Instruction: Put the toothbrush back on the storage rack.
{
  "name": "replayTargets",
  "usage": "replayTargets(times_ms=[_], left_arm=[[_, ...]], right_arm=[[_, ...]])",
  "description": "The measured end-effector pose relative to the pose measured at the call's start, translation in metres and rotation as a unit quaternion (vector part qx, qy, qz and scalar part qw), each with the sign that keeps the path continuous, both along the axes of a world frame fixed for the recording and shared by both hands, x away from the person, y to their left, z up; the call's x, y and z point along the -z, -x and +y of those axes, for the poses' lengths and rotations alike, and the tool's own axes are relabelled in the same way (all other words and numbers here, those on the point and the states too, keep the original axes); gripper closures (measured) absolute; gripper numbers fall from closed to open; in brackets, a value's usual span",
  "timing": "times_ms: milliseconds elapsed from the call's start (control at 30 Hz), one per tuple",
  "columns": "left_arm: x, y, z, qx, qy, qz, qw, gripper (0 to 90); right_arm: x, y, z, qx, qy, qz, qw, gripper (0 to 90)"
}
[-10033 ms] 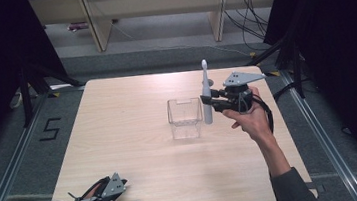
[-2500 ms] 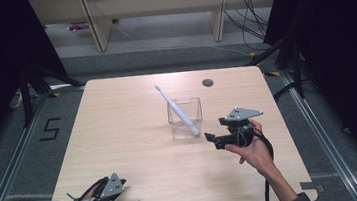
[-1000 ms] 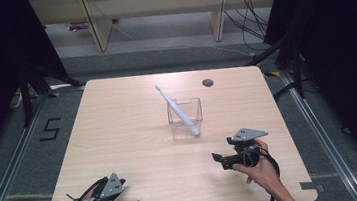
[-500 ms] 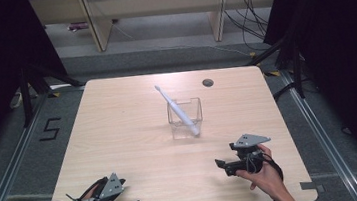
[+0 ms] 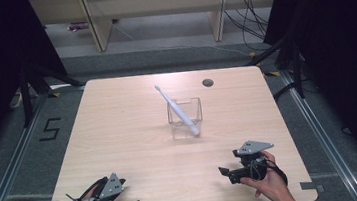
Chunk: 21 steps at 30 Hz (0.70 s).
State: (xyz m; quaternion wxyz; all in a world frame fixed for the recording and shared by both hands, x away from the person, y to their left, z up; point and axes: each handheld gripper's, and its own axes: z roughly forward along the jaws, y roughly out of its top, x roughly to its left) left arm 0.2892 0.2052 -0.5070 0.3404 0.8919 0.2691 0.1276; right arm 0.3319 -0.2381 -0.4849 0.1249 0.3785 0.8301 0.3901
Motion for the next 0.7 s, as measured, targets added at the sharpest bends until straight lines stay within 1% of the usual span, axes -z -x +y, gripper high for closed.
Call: replayTargets(times_ms=[33,67,100,133,200,233,267,300,367,400,433,467,500,533,567,600,633,667,700], left_arm=[[-0.001,0.0,0.0,0.004,-0.002,-0.003,1.0,15.5],[0.0,0.0,0.0,0.001,0.002,-0.007,1.0,15.5],[0.0,0.0,0.0,0.001,0.003,-0.008,1.0,15.5],[0.0,0.001,0.0,-0.004,0.004,-0.005,1.0,15.5],[0.0,0.0,0.0,-0.001,0.002,-0.002,1.0,15.5],[0.0,0.0,0.0,-0.001,-0.001,0.0,1.0,15.5],[-0.001,0.0,0.0,0.001,-0.001,-0.002,1.0,15.5],[0.0,0.0,0.0,0.003,0.001,-0.007,1.0,15.5],[0.001,0.0,0.0,-0.002,0.003,-0.002,1.0,15.5],[0.0,0.0,0.0,-0.001,-0.002,0.0,1.0,15.5],[0.0,0.0,0.001,0.002,-0.003,-0.003,1.0,15.5],[0.0,0.0,0.001,0.002,-0.003,-0.003,1.0,15.4],[0.0,0.0,0.0,0.0,0.001,-0.003,1.0,15.5],[0.0,0.0,0.0,0.0,0.0,0.0,1.0,15.5],[0.0,0.0,0.0,0.004,-0.001,-0.005,1.0,15.4],[0.0,0.0,0.0,0.004,-0.001,-0.005,1.0,15.5],[-0.001,0.0,0.0,0.004,-0.004,-0.003,1.0,15.5],[0.0,0.0,0.0,0.003,-0.002,-0.004,1.0,15.5],[0.0,0.0,0.0,0.001,0.0,-0.002,1.0,15.5]], right_arm=[[0.001,0.001,0.0,-0.003,-0.006,0.008,0.9999,17.1],[0.001,0.002,0.0,-0.009,-0.004,-0.002,0.9999,16.6],[0.001,0.003,0.0,-0.02,-0.007,0.005,0.9998,16.3],[0.001,0.005,0.001,-0.016,-0.008,0.007,0.9998,16.3],[0.002,0.005,0.001,-0.024,-0.008,0.003,0.9997,16.1],[0.002,0.007,0.0,-0.017,-0.004,0.003,0.9998,16.2],[0.003,0.008,0.0,-0.017,-0.004,0.002,0.9998,16.1],[0.003,0.009,0.0,-0.017,-0.002,0.011,0.9998,16.1],[0.003,0.01,-0.002,-0.011,0.002,0.013,0.9999,16.2],[0.003,0.011,-0.002,-0.009,0.005,0.008,0.9999,16.2],[0.003,0.012,-0.003,-0.014,0.001,0.013,0.9998,16.2],[0.003,0.012,-0.004,-0.013,0.003,0.009,0.9999,16.1],[0.004,0.012,-0.004,-0.012,-0.001,0.011,0.9999,16.2],[0.004,0.014,-0.005,-0.004,0.007,0.011,0.9999,16.2],[0.005,0.013,-0.006,-0.014,0.012,0.009,0.9998,16.2],[0.005,0.015,-0.005,-0.005,0.009,0.023,0.9997,16.3],[0.007,0.013,-0.007,-0.017,0.021,0.01,0.9996,16.4],[0.007,0.014,-0.007,-0.017,0.024,0.008,0.9995,16.5],[0.006,0.014,-0.008,-0.014,0.031,0.0,0.9994,16.5]])
